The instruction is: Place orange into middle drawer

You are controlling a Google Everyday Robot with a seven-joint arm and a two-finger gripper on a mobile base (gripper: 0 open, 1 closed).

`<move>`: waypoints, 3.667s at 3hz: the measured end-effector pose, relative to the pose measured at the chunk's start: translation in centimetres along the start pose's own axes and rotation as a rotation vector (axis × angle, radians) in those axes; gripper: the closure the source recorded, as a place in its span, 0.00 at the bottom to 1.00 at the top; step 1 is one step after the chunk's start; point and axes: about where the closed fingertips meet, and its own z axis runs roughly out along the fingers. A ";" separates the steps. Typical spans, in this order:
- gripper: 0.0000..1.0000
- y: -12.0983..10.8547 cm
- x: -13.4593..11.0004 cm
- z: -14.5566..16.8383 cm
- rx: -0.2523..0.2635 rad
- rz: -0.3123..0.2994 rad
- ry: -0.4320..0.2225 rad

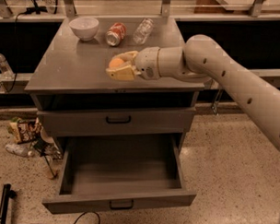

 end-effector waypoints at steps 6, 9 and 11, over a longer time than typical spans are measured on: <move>1.00 14.5 15.0 -2.1 -0.040 0.061 0.128; 1.00 17.6 32.9 4.9 -0.163 0.145 0.181; 1.00 17.9 38.7 7.4 -0.181 0.185 0.227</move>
Offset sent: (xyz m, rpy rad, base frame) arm -0.1492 -0.0481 -0.0697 -0.0854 -0.0289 0.0937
